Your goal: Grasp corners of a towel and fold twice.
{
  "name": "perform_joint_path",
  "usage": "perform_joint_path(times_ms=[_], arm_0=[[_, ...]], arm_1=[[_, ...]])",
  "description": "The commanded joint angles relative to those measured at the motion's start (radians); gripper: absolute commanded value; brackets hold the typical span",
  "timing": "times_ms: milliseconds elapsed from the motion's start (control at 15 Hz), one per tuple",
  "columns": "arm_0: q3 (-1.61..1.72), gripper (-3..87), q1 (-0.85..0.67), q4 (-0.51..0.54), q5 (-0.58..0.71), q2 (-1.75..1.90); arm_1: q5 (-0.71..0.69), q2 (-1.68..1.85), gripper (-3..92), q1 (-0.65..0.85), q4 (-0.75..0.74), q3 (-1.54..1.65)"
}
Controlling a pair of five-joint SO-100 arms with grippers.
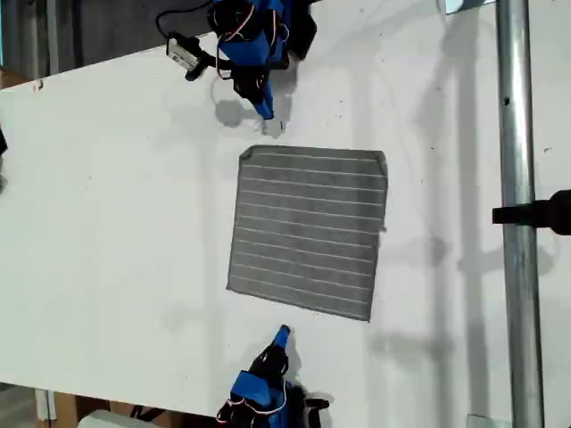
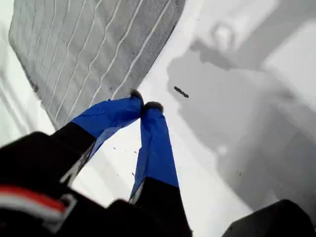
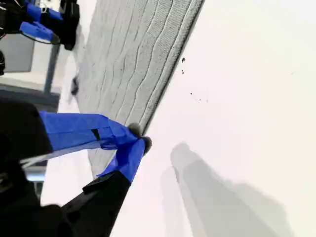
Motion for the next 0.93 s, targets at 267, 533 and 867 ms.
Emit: perform_joint_path(times_ms=[267, 533, 867], arm_0=[[0.005, -2.4, -0.129, -0.014, -0.437, 0.003], [0.005, -2.5, -0.124, -0.006, -0.453, 0.003], [0.005, -2.5, -0.123, -0.003, -0.454, 0.003]], arm_1=[[0.000, 0.011, -0.2, -0.066, -0.005, -0.014], [-0.023, 0.009, -0.2, -0.103, -0.074, -0.064], [-0.106, -0.635, -0.2, -0.279, -0.212, -0.566]])
